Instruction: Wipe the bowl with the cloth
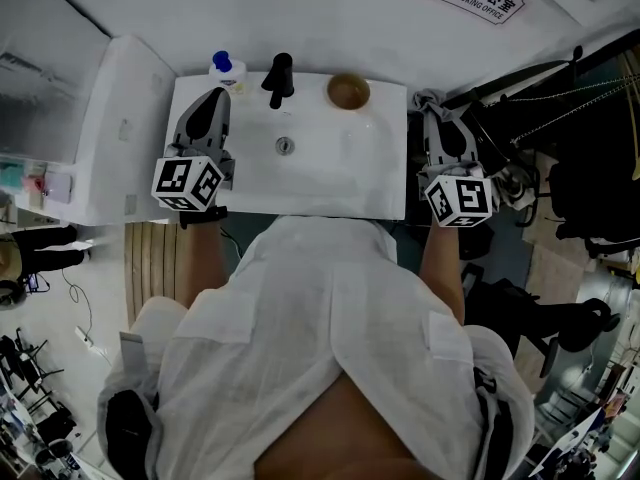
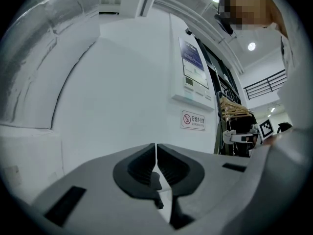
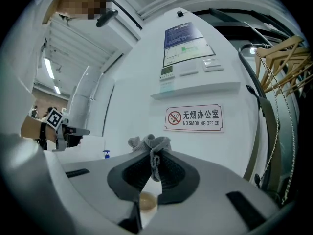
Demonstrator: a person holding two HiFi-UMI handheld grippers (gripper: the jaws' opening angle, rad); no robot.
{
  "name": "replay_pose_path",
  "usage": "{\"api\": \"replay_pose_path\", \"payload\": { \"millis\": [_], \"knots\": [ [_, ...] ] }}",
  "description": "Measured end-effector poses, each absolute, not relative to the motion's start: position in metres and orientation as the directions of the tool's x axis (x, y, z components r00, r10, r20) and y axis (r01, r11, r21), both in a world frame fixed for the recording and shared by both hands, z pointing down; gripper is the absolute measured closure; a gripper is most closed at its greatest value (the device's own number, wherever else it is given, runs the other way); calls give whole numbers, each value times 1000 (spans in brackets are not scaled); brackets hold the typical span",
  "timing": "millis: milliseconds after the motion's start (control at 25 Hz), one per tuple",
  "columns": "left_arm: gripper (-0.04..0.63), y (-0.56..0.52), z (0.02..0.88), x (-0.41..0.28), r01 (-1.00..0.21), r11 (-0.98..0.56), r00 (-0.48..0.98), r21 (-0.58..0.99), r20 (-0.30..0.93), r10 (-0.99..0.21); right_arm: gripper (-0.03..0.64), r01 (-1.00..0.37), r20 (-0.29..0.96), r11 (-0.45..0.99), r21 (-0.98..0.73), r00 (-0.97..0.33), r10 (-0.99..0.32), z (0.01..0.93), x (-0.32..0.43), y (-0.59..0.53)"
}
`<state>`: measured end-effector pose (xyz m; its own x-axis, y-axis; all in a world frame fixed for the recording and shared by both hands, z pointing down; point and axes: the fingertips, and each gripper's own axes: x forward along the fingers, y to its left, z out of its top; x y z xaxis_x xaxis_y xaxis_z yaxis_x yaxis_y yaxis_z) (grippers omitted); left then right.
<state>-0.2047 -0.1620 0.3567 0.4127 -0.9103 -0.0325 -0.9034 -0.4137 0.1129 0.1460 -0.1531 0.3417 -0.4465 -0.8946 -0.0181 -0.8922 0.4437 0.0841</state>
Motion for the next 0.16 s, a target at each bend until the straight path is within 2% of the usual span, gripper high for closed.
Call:
{"api": "replay_pose_path", "payload": {
  "millis": [160],
  "knots": [
    [577,-163,355,-204,-903,-412,410,119,-37,-911,577,-892,-38,443,93,-448,-893,332,146,-154]
  ]
}}
